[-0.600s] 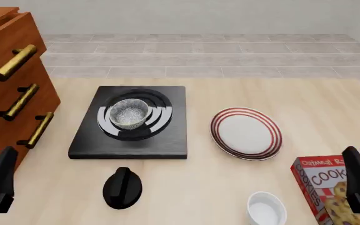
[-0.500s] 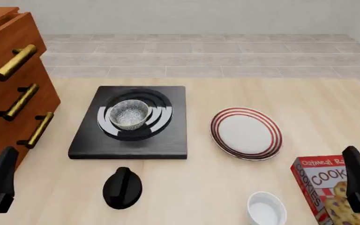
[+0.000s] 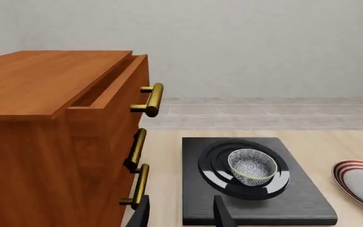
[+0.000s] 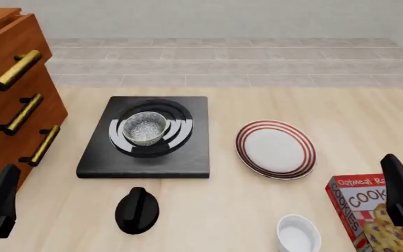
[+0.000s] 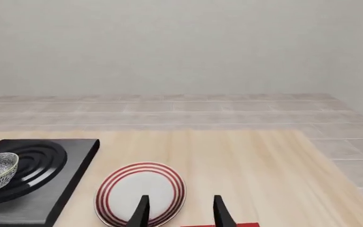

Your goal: Pick the akita bowl on the stove and place it on the plate.

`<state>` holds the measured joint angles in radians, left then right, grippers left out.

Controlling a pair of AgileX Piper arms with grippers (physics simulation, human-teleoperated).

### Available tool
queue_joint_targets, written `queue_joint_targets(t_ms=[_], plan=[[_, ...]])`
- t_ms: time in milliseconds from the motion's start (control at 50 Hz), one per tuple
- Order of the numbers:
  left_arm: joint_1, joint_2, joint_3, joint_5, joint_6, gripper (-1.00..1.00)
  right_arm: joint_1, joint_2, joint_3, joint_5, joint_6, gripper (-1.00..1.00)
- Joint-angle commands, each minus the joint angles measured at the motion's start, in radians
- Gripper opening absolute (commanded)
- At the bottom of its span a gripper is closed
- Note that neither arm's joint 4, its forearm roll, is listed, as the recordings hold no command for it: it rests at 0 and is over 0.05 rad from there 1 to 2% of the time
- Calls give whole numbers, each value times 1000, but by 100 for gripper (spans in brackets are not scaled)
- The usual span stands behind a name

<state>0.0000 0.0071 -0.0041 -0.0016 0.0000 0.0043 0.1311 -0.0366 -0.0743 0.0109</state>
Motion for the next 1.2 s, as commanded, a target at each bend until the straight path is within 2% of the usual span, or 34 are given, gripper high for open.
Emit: queue_joint_targets(t_ms=[20,100,140,200,240,320,360,400,440,460,640,820,920,1080,1100,1200], plan=[[0,0,0,0,0,100,46,179,-88,-88,0,100],[0,0,0,0,0,100,64,244,-123,-110,1,100],[0,0,0,0,0,100,100,310,-165,-120,-18,100],[0,0,0,0,0,100,136,372,-204,-122,-9,100],[0,0,0,0,0,100,161,392,-229,-112,-44,100],[0,0,0,0,0,100,177,433,-270,-100,-37,100],[0,0,0,0,0,100,186,450,-284,-104,-60,100],[0,0,0,0,0,100,198,473,-325,-90,-33,100],[0,0,0,0,0,100,206,482,-338,-86,-30,100],[0,0,0,0,0,100,243,566,-399,-80,5,100],[0,0,0,0,0,100,315,649,-518,-39,25,100],[0,0,0,0,0,100,407,755,-620,20,5,100],[0,0,0,0,0,100,440,797,-661,55,-38,100],[0,0,0,0,0,100,482,853,-731,95,-44,100],[0,0,0,0,0,100,515,917,-800,117,-42,100],[0,0,0,0,0,100,527,984,-848,139,-52,100]])
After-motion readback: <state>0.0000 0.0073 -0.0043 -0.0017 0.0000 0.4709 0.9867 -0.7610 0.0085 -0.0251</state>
